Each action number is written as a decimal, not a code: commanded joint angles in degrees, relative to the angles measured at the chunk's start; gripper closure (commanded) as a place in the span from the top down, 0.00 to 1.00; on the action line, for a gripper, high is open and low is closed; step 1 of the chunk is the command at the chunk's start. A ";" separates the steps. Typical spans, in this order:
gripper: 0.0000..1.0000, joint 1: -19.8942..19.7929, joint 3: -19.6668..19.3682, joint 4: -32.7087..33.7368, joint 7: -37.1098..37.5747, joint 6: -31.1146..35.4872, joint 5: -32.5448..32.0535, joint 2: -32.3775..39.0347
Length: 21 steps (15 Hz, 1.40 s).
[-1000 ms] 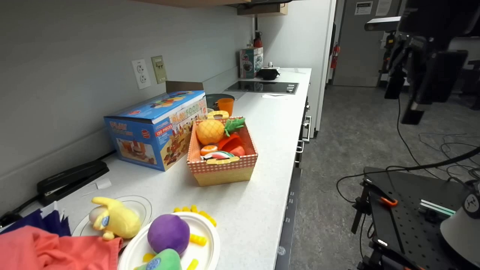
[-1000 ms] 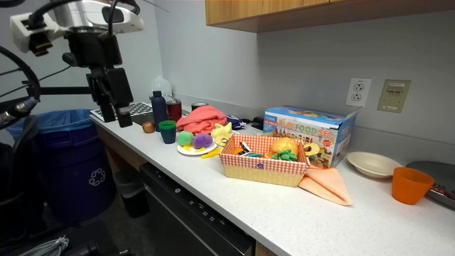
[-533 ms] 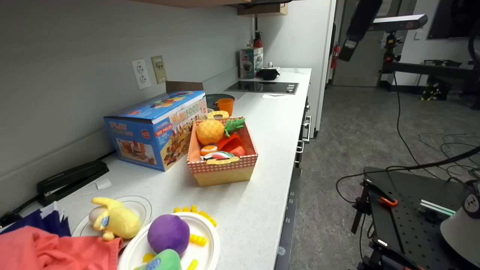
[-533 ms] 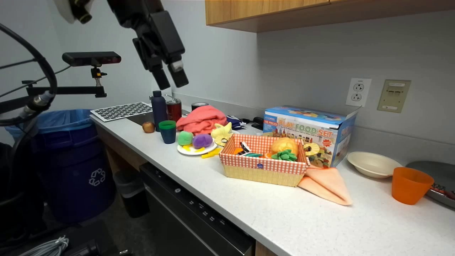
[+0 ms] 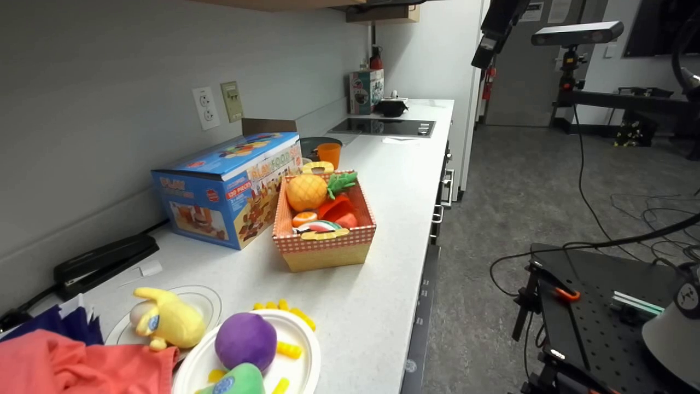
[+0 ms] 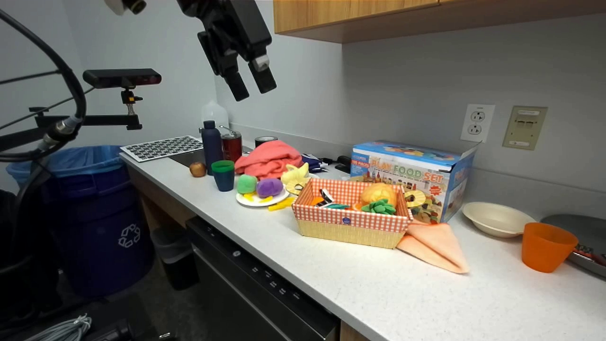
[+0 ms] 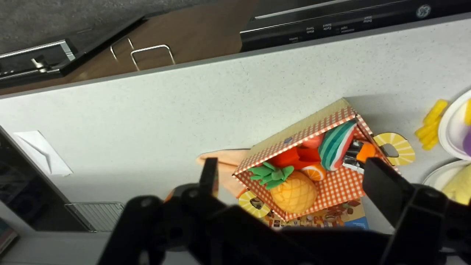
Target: Open the right door of the kitchen top cabinet
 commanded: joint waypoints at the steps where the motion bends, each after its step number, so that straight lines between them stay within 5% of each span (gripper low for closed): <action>1: 1.00 0.19 -0.07 0.51 1.31 0.79 -0.53 0.18; 9: 1.00 -8.50 0.74 9.04 10.18 10.99 -7.08 6.56; 17: 1.00 -17.02 4.46 22.41 26.05 21.81 -16.54 20.54; 21: 1.00 -14.00 2.08 20.20 25.19 21.15 -16.35 19.56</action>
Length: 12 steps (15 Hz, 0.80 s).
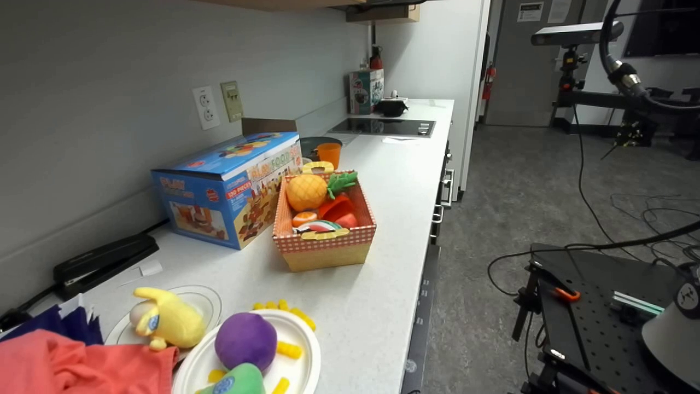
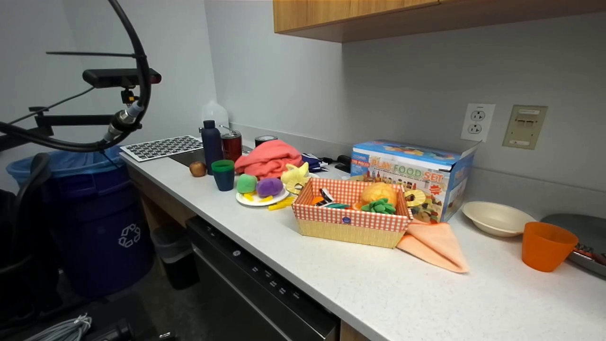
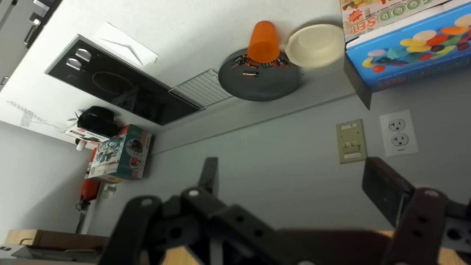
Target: Open the right door of the kitchen top cabinet
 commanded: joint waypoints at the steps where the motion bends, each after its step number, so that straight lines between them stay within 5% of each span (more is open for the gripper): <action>1: 1.00 1.43 -1.06 0.08 0.48 -0.39 -0.80 0.08; 6: 1.00 1.89 -0.94 0.64 0.02 0.27 -0.64 0.10; 12: 1.00 0.60 0.57 10.15 0.62 6.04 -6.14 5.69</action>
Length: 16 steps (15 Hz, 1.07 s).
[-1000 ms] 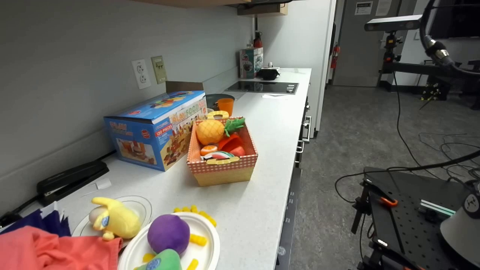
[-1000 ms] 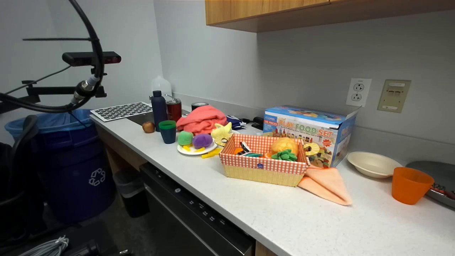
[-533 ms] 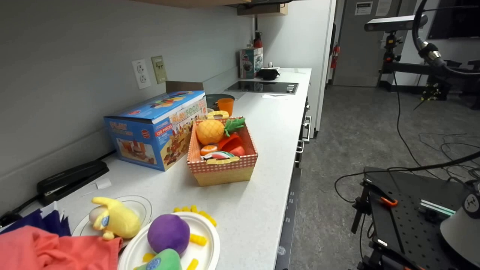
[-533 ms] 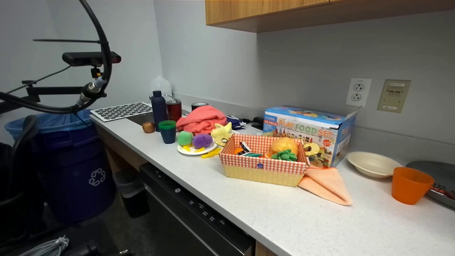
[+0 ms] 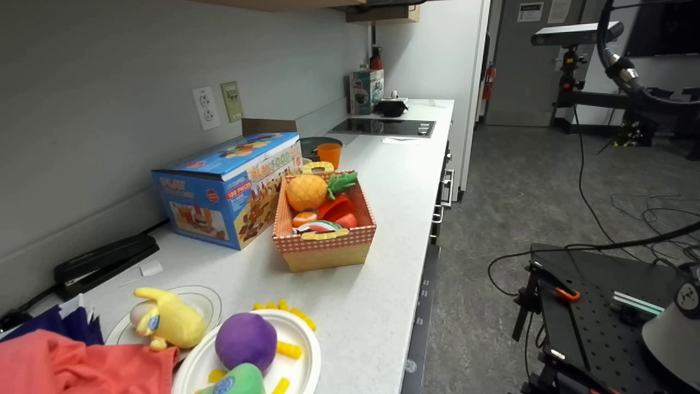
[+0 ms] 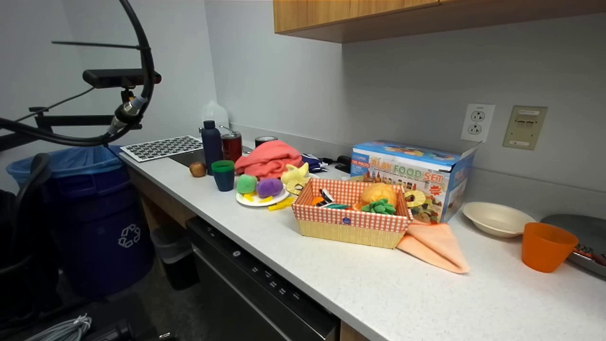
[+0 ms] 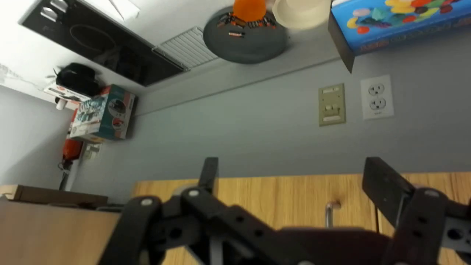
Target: Open the right door of the kitchen top cabinet
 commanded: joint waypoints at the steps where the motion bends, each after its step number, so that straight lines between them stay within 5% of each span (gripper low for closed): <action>1: 1.00 0.15 -0.53 8.43 0.54 2.98 -2.27 5.72; 10: 1.00 0.83 -3.48 18.90 2.73 13.84 -6.06 19.22; 16: 1.00 -2.53 -1.98 23.40 6.05 15.24 -11.92 24.17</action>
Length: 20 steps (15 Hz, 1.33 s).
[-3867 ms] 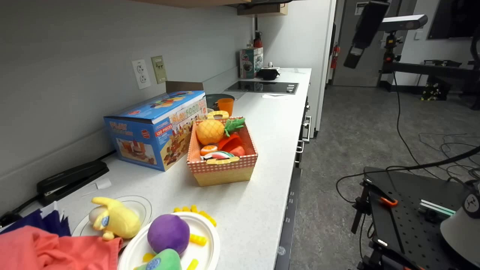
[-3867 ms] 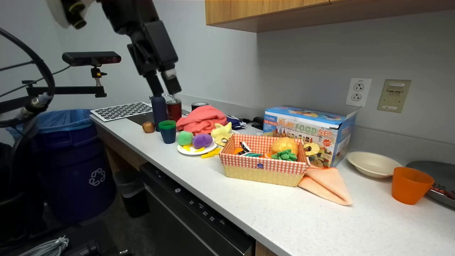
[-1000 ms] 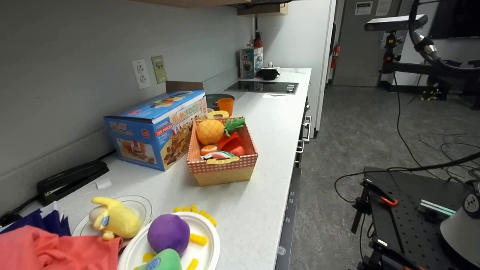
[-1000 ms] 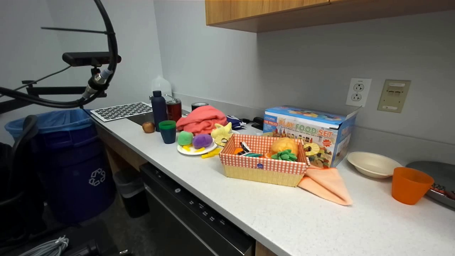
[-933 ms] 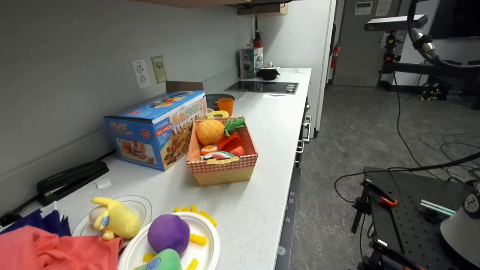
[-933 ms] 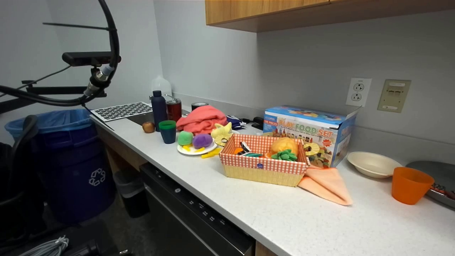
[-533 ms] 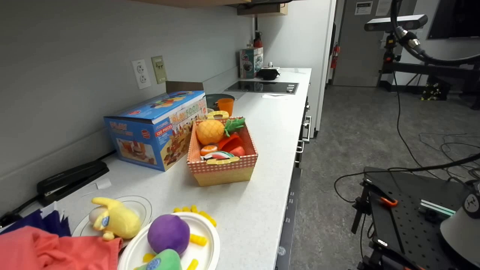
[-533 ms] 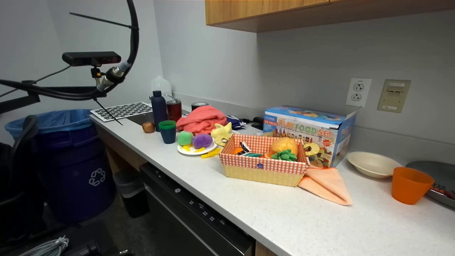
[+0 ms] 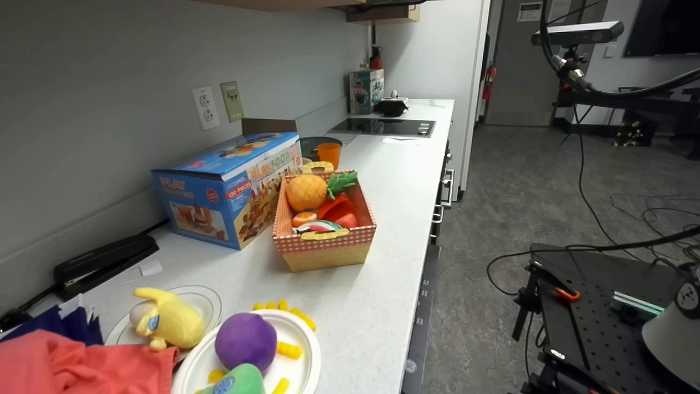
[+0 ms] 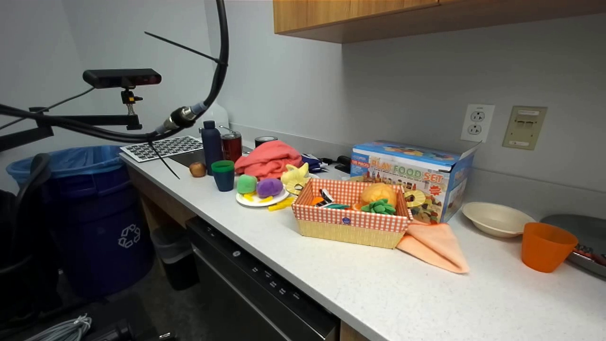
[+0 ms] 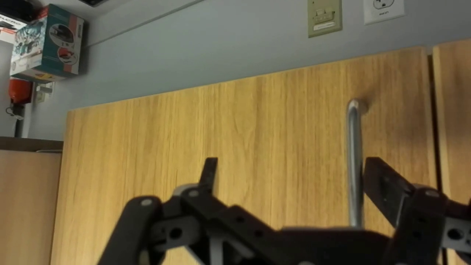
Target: Open the right door of the kitchen top cabinet
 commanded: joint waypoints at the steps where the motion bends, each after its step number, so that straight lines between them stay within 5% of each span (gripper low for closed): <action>1: 1.00 -1.05 0.47 5.02 3.88 -1.03 -6.12 3.19; 6: 1.00 -0.81 0.48 4.18 5.94 -4.20 -10.83 2.10; 12: 1.00 -0.37 0.71 -4.24 2.60 -9.72 -9.28 -4.70; 13: 1.00 4.36 -3.61 -5.21 2.74 -11.12 -10.50 -5.69; 20: 1.00 6.86 -6.21 -13.25 2.94 -17.38 -14.33 -13.51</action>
